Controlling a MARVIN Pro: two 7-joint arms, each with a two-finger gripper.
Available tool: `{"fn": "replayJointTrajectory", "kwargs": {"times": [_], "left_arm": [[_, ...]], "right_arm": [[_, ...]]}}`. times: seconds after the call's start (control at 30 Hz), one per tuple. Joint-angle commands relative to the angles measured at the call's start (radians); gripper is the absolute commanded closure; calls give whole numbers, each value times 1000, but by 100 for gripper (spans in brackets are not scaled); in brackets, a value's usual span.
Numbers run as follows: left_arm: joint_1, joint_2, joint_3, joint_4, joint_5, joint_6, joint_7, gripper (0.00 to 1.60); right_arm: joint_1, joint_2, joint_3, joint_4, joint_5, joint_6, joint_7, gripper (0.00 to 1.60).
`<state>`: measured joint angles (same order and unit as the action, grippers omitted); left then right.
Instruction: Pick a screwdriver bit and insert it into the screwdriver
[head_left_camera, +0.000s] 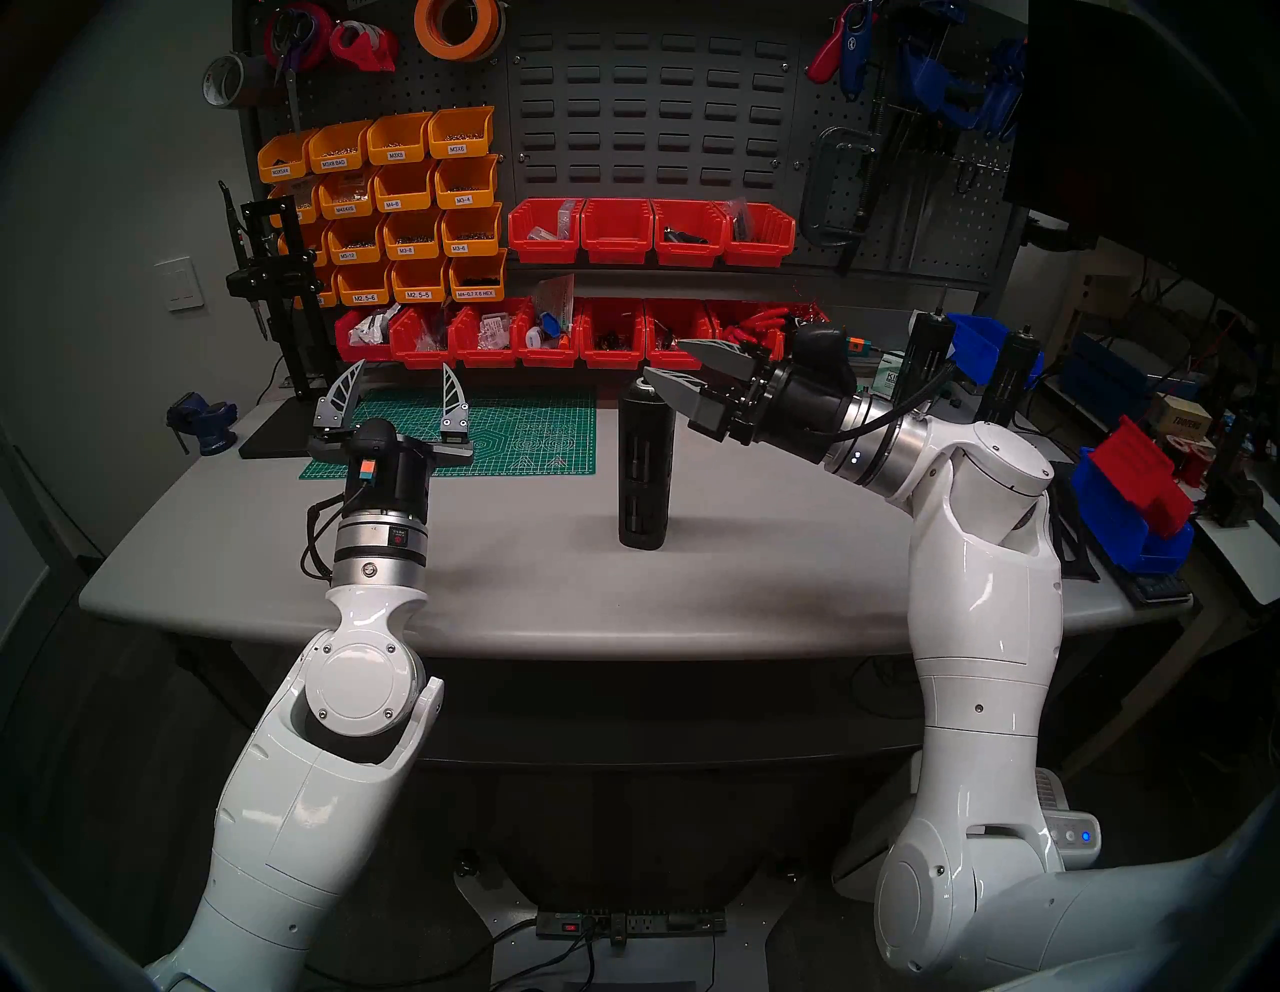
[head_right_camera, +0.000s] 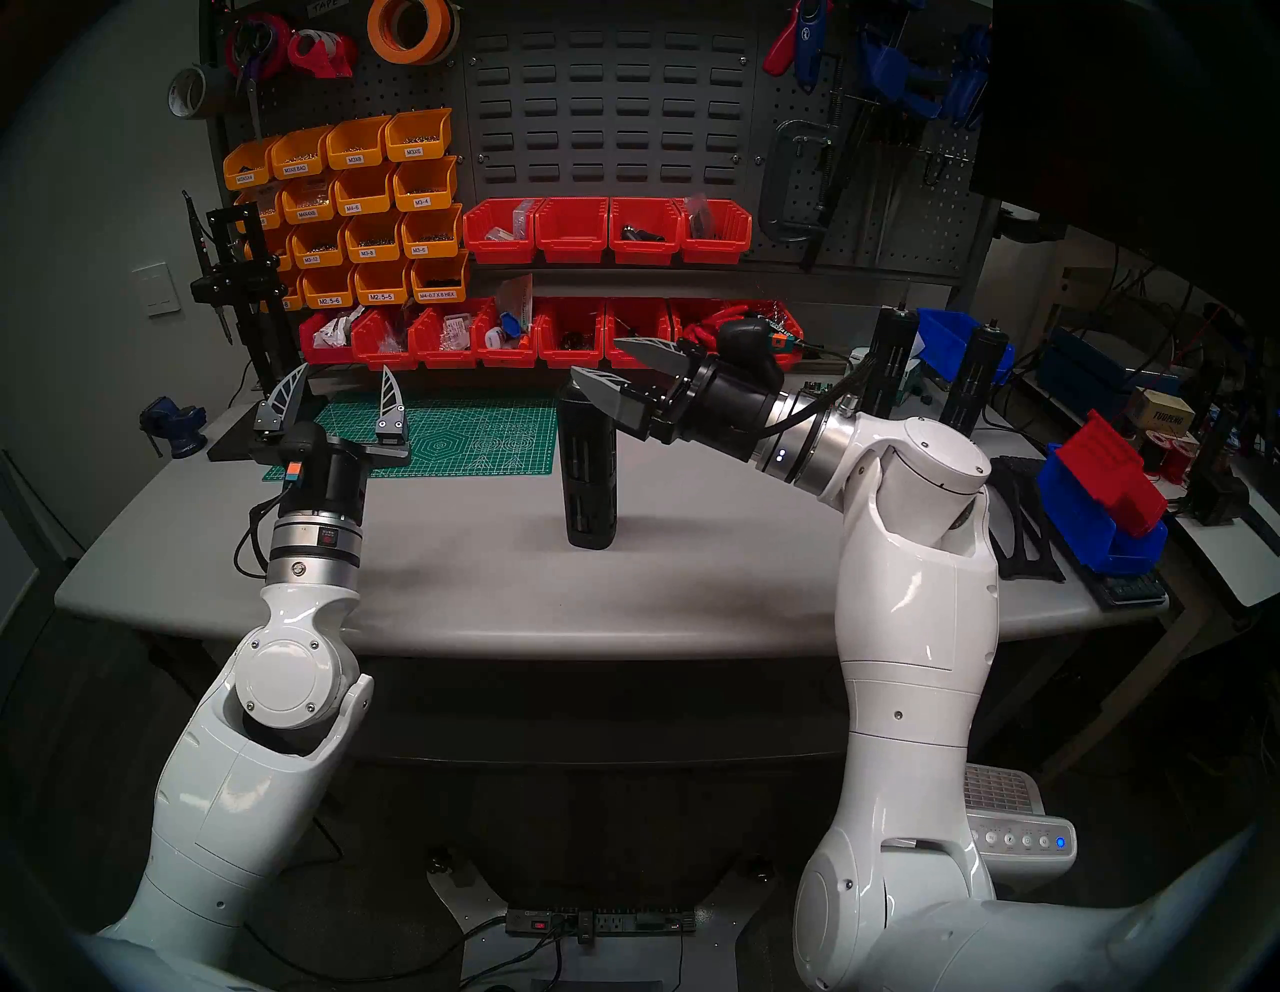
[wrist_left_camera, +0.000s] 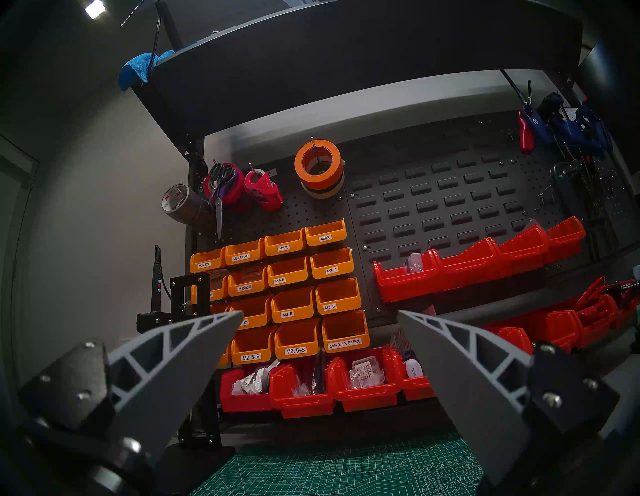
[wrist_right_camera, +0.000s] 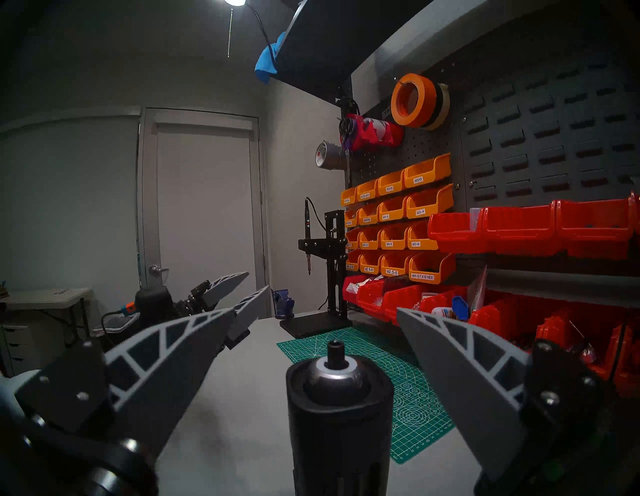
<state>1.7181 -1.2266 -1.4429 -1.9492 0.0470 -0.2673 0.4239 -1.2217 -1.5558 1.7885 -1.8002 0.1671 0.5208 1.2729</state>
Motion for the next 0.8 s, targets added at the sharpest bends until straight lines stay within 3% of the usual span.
{"fn": "replayJointTrajectory", "kwargs": {"times": [0.0,0.27,0.53,0.57,0.6,0.77], "left_arm": [[-36,-2,7,-15,2,-14,-6,0],[-64,-10,37,-4,9,-11,-17,0],[-80,-21,54,2,21,-4,-18,0],[-81,-22,54,2,23,-3,-17,0],[-81,-23,55,2,25,-2,-17,0],[-84,-31,52,3,34,1,-8,0]], "right_arm": [[-62,18,58,-112,33,22,36,0],[-129,34,105,-120,25,-5,47,0],[-125,22,94,-155,24,38,31,0],[-125,21,92,-155,23,39,29,6],[-124,21,91,-154,23,41,28,26],[-127,40,83,-164,22,78,27,59]]}}
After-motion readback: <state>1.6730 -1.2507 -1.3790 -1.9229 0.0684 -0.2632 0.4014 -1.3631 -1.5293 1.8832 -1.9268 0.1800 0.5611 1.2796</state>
